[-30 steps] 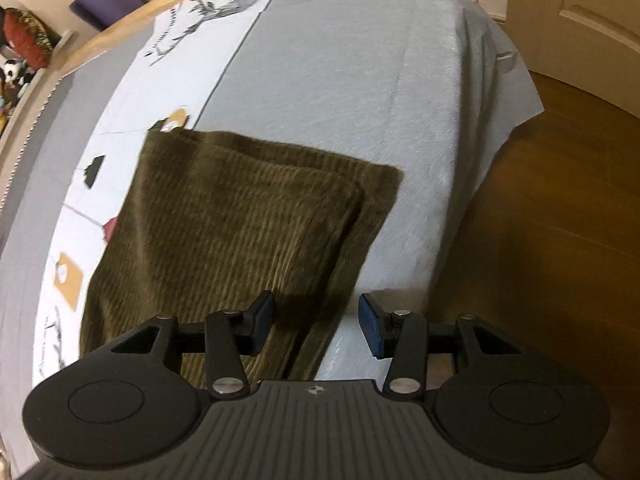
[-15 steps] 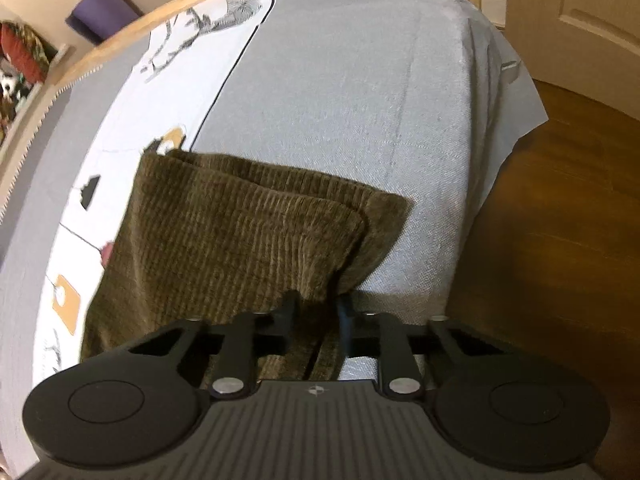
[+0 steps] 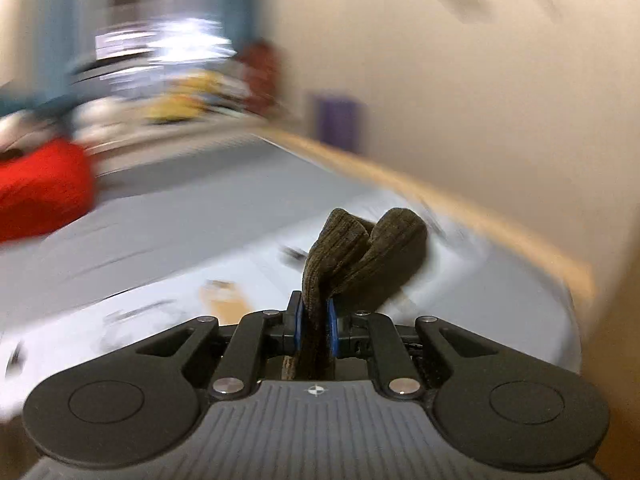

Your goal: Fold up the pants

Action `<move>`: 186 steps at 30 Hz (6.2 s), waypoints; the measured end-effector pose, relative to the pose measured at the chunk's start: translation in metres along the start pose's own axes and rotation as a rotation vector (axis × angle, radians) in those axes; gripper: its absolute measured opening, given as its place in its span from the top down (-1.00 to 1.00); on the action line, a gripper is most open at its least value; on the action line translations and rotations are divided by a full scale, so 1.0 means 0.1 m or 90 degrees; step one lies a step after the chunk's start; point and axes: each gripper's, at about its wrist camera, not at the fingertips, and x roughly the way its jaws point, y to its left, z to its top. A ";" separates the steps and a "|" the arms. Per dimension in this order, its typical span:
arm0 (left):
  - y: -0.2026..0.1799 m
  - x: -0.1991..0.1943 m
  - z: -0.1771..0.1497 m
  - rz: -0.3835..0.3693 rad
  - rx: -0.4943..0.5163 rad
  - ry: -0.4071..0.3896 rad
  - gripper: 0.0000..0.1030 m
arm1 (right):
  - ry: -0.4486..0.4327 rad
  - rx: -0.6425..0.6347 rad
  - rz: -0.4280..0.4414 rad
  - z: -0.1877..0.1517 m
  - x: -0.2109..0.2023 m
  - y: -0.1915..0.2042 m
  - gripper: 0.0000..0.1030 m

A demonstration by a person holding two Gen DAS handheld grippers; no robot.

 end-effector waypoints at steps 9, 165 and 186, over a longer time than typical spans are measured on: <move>0.26 -0.10 0.00 0.003 -0.042 -0.004 0.11 | 0.095 -0.464 0.330 -1.46 -0.68 2.21 0.72; 1.86 -0.79 0.10 -0.036 -0.143 -0.067 0.54 | 0.297 -0.180 0.498 -0.59 -0.26 2.30 -0.38; 1.97 -0.03 0.38 0.009 -0.199 0.054 -0.87 | 0.508 0.039 0.527 -1.17 0.36 3.06 -0.72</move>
